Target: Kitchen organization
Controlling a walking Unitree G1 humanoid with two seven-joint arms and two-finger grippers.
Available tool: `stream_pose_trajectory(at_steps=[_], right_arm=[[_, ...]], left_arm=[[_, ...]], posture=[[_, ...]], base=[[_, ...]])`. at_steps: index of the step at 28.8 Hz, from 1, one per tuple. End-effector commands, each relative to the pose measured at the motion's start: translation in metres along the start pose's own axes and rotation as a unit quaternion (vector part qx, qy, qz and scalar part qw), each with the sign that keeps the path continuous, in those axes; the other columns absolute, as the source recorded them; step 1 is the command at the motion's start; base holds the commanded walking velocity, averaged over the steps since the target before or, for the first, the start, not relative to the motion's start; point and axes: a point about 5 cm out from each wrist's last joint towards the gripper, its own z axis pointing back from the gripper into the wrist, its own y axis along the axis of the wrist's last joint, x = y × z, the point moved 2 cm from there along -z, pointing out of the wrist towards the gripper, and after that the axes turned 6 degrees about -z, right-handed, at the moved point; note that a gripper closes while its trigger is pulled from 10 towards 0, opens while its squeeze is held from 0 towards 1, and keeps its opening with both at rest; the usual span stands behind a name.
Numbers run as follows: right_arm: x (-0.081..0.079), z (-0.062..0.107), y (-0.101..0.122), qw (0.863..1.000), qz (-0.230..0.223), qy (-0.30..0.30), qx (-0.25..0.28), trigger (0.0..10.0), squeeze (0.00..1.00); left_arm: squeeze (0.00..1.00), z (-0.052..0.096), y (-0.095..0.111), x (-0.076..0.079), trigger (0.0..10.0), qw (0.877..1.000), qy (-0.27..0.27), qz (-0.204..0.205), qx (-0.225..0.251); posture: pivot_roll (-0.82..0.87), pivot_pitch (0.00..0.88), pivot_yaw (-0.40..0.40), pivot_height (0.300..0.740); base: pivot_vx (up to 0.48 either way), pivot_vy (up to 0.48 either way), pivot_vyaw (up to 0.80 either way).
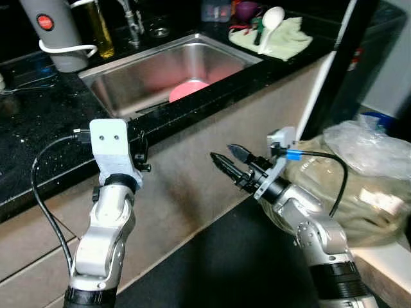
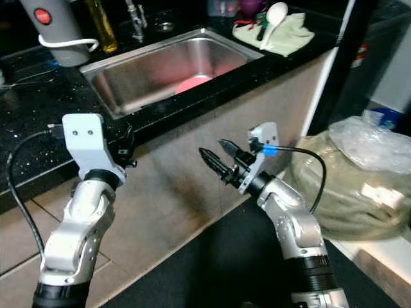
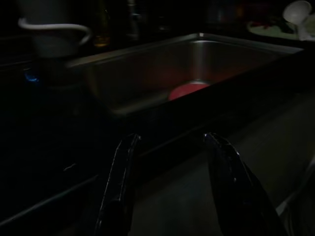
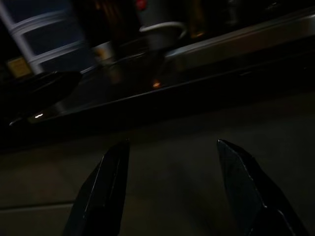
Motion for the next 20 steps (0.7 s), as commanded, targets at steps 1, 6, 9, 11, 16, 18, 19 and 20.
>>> stream_pose_trajectory(at_steps=[1,6,9,11,16,18,19,20], right_arm=[[-0.005,-0.003,-0.002,1.000,-0.001,0.014,-0.002,10.0,0.00],[-0.006,-0.002,-0.008,1.000,0.001,0.019,-0.013,10.0,0.00],[-0.006,-0.003,-0.009,1.000,0.001,0.021,-0.015,10.0,0.00],[-0.006,-0.003,-0.010,1.000,0.001,0.023,-0.017,10.0,0.00],[-0.007,-0.003,-0.012,0.999,0.002,0.026,-0.021,10.0,0.00],[-0.007,-0.003,-0.012,0.999,0.002,0.027,-0.022,10.0,0.00],[-0.007,-0.003,-0.012,0.999,0.002,0.028,-0.022,10.0,0.00],[-0.007,-0.003,-0.012,0.999,0.003,0.028,-0.023,10.0,0.00]], left_arm=[[0.00,0.001,-0.001,-0.007,10.0,1.000,0.014,-0.008,-0.004],[0.00,-0.001,0.006,-0.014,10.0,0.999,0.029,-0.009,0.008],[0.00,-0.002,0.006,-0.021,10.0,0.999,0.045,-0.007,0.008],[0.00,-0.003,0.006,-0.023,10.0,0.999,0.048,-0.007,0.007],[0.00,-0.004,0.006,-0.025,10.0,0.999,0.051,-0.007,0.007],[0.00,-0.004,0.006,-0.025,10.0,0.999,0.053,-0.005,0.007],[0.00,-0.004,0.007,-0.024,10.0,0.999,0.053,-0.004,0.007],[0.00,-0.004,0.006,-0.024,10.0,0.999,0.054,-0.003,0.006]], posture=[[-0.02,0.035,0.023,0.740],[-0.02,0.035,0.021,0.740],[-0.02,0.034,0.021,0.740],[-0.02,0.034,0.021,0.740],[-0.02,0.033,0.020,0.740],[-0.02,0.032,0.019,0.740],[-0.02,0.032,0.019,0.740],[-0.02,0.032,0.019,0.740]], base=[[-0.292,0.000,0.79],[-0.112,0.000,0.79],[0.000,0.000,0.79],[0.000,0.000,0.79],[0.000,0.000,0.79],[0.000,0.000,0.79],[0.000,0.000,0.79],[0.000,0.000,0.79]])
